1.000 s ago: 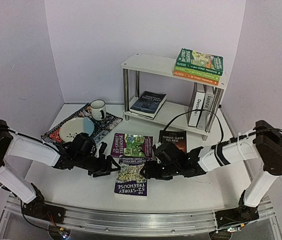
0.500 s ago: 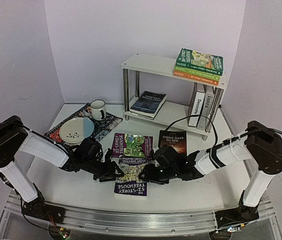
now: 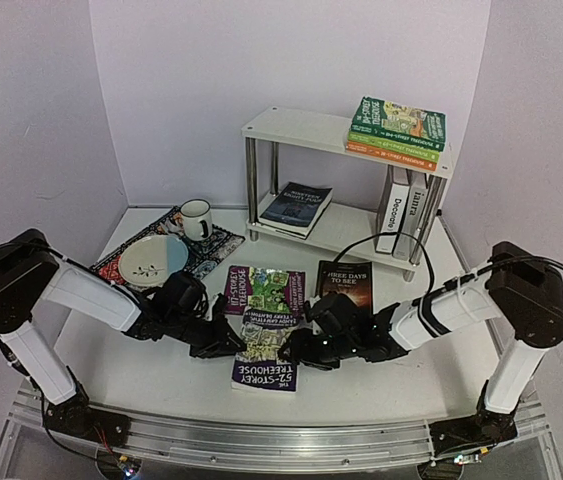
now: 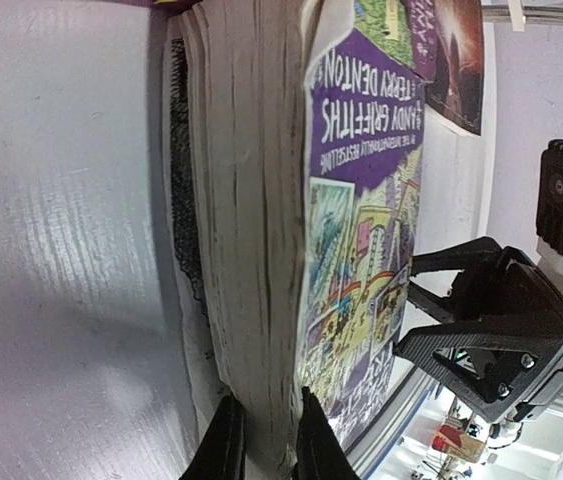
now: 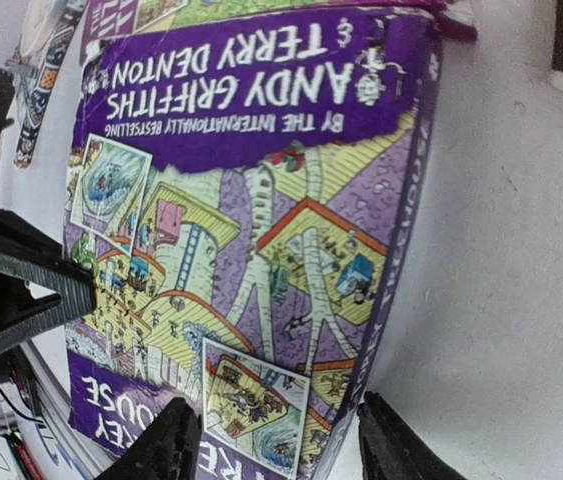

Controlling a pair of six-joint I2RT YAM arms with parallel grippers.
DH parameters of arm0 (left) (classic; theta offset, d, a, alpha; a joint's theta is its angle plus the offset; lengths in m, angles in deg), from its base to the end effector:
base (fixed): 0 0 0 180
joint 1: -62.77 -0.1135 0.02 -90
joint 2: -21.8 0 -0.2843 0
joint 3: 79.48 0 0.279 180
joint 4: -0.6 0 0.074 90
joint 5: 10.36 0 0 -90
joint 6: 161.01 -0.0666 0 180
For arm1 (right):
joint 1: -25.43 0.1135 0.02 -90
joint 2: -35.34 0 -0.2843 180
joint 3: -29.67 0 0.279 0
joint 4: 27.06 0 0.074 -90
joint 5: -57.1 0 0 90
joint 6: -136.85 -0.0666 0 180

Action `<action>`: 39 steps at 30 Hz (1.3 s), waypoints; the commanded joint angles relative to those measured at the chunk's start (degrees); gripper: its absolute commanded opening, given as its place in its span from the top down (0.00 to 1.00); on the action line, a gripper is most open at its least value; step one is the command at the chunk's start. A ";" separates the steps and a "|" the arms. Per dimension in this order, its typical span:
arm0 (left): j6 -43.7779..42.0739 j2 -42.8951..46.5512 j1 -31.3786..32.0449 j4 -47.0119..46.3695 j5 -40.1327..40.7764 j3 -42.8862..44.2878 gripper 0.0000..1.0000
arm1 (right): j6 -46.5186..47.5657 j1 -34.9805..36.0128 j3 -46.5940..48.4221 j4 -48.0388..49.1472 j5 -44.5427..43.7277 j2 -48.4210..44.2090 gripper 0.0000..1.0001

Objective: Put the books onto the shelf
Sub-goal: Adjust the book at the center of the board, then pass from the left arm to the right

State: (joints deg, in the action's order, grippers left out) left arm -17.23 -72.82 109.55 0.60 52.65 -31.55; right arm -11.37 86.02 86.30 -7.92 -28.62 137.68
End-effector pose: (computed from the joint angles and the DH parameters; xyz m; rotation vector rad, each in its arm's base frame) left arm 0.2010 -0.2581 0.0968 0.0930 2.7424 -1.2531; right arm 0.1927 0.3519 0.1287 -0.1018 2.3249 1.2818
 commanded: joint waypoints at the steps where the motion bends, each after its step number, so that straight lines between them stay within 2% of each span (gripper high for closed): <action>1: -2.01 5.08 0.33 -3.31 -1.80 2.62 1.00 | 2.10 -0.37 -0.75 -4.23 -2.45 -6.50 0.37; 4: -2.80 7.71 -0.42 -3.31 -3.19 2.26 1.00 | 4.38 -2.91 -1.67 -7.20 -1.51 -11.02 0.27; 7: -4.40 9.65 -1.25 -3.31 -5.25 1.97 1.00 | 8.41 -6.25 -0.83 -11.27 3.10 -15.10 0.15; 9: -6.34 10.22 -1.70 -3.31 -7.80 2.27 1.00 | 12.23 -8.07 1.52 -17.46 6.86 -16.96 0.04; 10: -7.38 10.21 -1.77 -3.31 -9.43 2.63 1.00 | 14.65 -8.91 3.35 -20.76 8.86 -17.32 0.02; 13: -10.23 9.58 -1.77 -3.29 -14.93 4.26 1.00 | 21.73 -11.47 8.55 -29.97 16.45 -17.28 0.02; 17: -13.53 8.83 -1.78 -3.26 -20.66 6.22 1.00 | 27.86 -13.89 10.78 -35.02 25.69 -17.47 0.02; 21: -15.99 9.64 -1.78 -3.23 -24.13 7.11 1.00 | 30.50 -16.41 11.03 -36.23 30.75 -18.06 0.02; 30: -19.17 9.93 -1.75 -3.17 -30.66 6.66 1.00 | 32.13 -22.50 12.13 -39.47 35.28 -18.11 0.02; 39: -20.82 10.83 -0.99 -3.14 -34.16 7.51 1.00 | 33.02 -22.59 14.84 -39.30 45.10 -15.05 0.15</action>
State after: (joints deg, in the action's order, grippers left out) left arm -36.22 -64.86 108.09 1.47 23.70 -27.01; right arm 20.38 63.23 98.28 -45.48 9.03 121.49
